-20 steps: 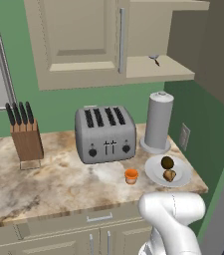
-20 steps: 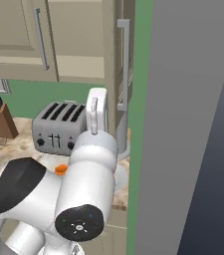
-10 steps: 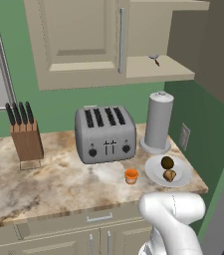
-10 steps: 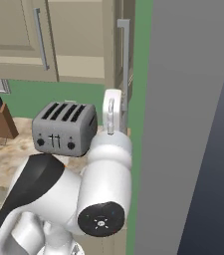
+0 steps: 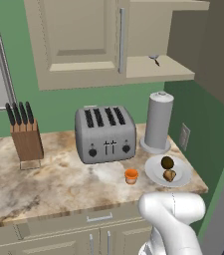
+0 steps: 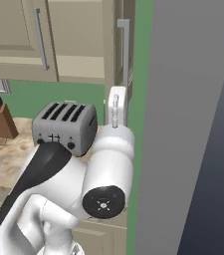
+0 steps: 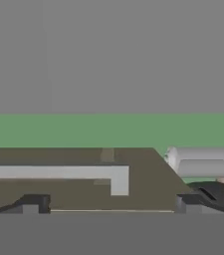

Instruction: Pick the avocado and bread from the counter and place them on the plate. Then pick the jam from the cabinet and place it next to the plate. Lastly close the cabinet door.

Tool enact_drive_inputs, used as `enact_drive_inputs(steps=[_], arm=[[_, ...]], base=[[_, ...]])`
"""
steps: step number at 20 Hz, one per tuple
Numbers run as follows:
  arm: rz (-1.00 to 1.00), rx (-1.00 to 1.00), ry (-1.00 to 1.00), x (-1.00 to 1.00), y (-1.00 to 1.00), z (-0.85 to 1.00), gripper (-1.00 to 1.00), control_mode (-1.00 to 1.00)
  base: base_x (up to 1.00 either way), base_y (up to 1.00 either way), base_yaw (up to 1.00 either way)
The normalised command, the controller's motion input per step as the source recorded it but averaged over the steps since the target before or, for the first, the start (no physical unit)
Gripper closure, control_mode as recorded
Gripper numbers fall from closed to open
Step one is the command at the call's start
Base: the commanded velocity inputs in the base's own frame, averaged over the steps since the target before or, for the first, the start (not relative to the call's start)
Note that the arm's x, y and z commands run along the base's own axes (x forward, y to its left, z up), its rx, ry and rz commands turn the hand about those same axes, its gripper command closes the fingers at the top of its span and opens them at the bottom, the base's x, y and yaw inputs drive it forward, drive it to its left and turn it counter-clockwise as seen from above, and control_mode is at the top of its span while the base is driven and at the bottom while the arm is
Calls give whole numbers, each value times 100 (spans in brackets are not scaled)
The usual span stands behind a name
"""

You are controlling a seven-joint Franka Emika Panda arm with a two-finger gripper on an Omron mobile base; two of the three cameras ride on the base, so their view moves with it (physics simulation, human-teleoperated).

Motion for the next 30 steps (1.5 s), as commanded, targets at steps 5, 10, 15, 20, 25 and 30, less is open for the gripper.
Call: enact_drive_inputs(steps=[5,10,15,20,25,30], arm=[[0,0,0,35,-15,-2,-100,-100],[0,0,0,36,-15,-1,-100,-100],[0,0,0,24,-18,-1,-100,-100],[0,0,0,7,-16,-2,-100,-100],[0,0,0,21,0,-11,-100,-100],[0,0,0,36,0,-11,-100,-100]], base=[[0,0,0],[0,0,0],[0,0,0],[0,0,0],[0,0,0],[0,0,0]])
